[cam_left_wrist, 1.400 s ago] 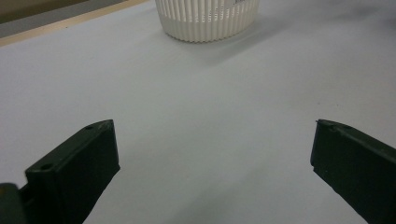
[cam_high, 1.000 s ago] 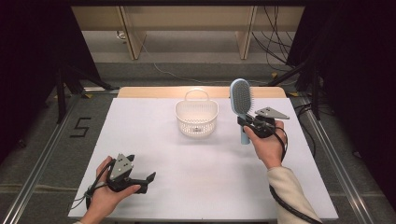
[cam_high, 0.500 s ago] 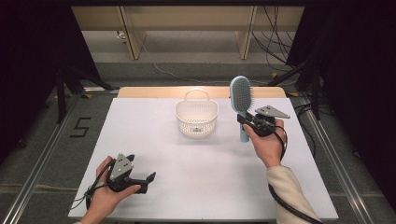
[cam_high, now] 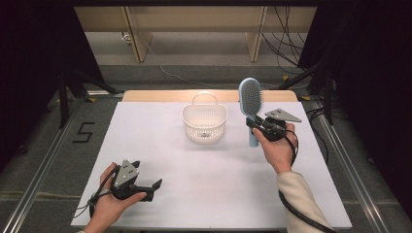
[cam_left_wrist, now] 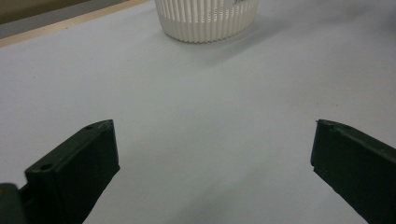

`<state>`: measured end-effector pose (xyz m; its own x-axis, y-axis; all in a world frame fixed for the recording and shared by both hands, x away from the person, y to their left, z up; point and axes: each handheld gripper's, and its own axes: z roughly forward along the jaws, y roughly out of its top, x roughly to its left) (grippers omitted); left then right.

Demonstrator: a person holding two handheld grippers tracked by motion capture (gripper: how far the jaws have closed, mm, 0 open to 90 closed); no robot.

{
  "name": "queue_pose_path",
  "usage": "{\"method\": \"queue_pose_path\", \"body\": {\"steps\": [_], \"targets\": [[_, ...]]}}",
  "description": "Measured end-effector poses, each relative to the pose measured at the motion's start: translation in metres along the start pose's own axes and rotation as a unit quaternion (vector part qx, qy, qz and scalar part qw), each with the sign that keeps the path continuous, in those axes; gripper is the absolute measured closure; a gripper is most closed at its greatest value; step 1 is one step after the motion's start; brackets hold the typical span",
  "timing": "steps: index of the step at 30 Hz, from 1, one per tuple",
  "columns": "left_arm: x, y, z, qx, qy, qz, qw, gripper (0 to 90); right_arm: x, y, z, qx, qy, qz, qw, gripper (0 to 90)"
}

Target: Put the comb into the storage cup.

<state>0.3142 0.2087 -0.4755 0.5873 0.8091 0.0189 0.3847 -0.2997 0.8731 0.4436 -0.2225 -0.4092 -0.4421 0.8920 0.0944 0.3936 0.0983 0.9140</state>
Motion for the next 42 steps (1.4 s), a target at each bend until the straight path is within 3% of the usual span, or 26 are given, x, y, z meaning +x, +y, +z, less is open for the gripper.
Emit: {"method": "queue_pose_path", "body": {"steps": [42], "targets": [[0.0, -0.0001, 0.0, -0.001, 0.0, -0.001, 1.0, 0.4, 0.0084, 0.0069, 0.0048, -0.015, 0.001, -0.007, 0.9999, 70.4]]}}
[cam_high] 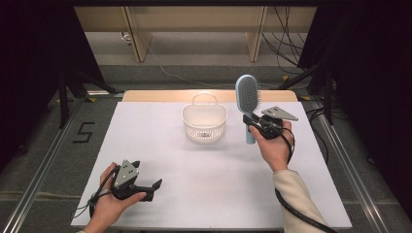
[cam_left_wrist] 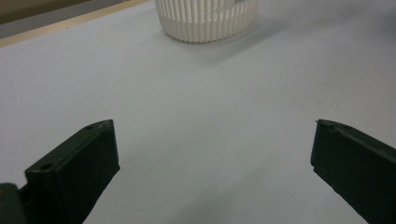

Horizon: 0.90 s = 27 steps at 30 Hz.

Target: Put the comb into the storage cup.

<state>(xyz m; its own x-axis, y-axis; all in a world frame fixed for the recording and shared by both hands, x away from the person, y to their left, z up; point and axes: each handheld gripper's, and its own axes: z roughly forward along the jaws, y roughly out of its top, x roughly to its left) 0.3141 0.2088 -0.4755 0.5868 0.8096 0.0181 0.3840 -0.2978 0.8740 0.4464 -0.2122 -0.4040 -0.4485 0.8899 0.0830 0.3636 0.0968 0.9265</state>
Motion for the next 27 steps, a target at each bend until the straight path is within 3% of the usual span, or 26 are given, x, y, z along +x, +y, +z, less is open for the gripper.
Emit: {"method": "queue_pose_path", "body": {"steps": [27], "targets": [[0.0002, 0.0, -0.0001, 0.001, 0.0, 0.001, 1.0, 0.5, 0.0042, 0.0033, 0.0032, -0.007, 0.002, -0.004, 1.0, 70.4]]}}
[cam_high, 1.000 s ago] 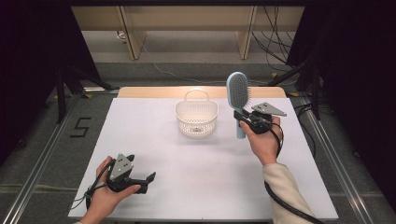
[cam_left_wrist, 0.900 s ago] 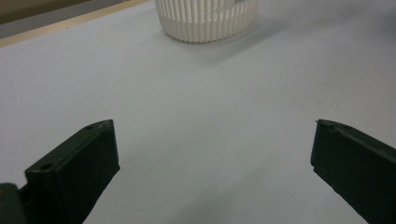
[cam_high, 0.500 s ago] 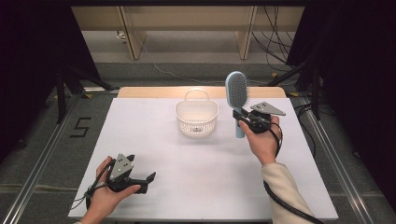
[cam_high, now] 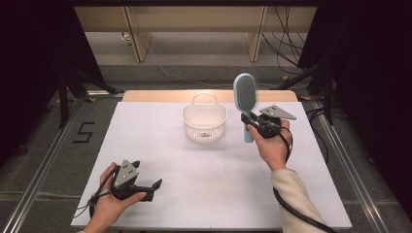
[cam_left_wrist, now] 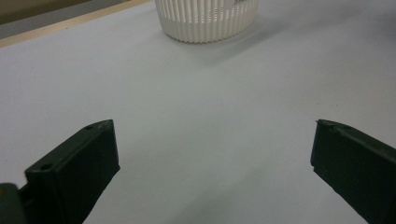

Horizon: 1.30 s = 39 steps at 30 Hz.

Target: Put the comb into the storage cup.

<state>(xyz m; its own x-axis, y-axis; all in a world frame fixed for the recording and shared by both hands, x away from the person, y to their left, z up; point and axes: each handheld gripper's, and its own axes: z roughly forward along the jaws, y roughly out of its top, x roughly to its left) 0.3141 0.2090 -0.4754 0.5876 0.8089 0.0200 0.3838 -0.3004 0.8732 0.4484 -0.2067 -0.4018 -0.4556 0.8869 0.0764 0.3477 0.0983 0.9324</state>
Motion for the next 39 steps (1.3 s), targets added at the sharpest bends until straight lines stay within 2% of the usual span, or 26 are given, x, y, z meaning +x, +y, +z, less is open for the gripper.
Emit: {"method": "queue_pose_path", "body": {"steps": [39], "targets": [[0.0001, 0.0, 0.0, 0.0, 0.0, 0.001, 1.0, 0.5, 0.0055, 0.0045, 0.005, -0.006, 0.005, -0.002, 1.0, 70.4]]}}
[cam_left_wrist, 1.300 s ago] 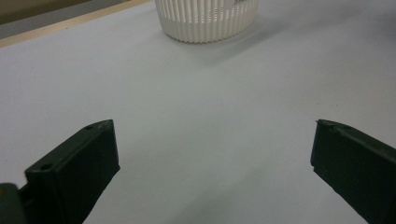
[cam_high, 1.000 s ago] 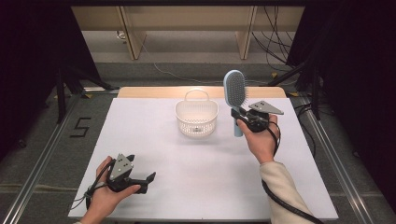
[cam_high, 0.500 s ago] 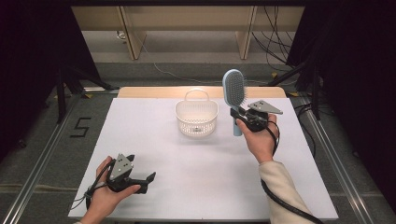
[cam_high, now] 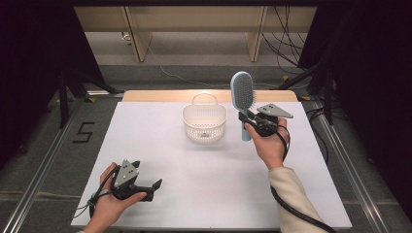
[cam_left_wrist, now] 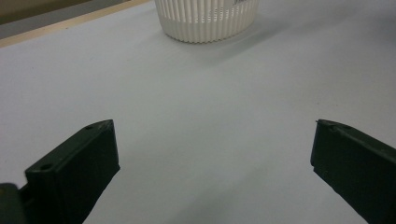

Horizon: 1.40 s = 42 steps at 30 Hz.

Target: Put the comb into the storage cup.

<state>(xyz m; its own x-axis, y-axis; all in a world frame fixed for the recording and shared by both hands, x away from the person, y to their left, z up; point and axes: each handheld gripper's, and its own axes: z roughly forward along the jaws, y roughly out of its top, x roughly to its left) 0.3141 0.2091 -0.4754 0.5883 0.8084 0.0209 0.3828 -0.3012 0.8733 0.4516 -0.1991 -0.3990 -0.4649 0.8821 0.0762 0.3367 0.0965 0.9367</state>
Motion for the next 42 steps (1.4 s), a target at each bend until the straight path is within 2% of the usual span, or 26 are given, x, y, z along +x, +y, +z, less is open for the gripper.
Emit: {"method": "queue_pose_path", "body": {"steps": [42], "targets": [[-0.0003, 0.0002, 0.0001, 0.001, 0.0, 0.0, 1.0, 0.5, 0.0048, 0.0033, 0.0049, -0.003, 0.005, -0.004, 1.0, 70.4]]}}
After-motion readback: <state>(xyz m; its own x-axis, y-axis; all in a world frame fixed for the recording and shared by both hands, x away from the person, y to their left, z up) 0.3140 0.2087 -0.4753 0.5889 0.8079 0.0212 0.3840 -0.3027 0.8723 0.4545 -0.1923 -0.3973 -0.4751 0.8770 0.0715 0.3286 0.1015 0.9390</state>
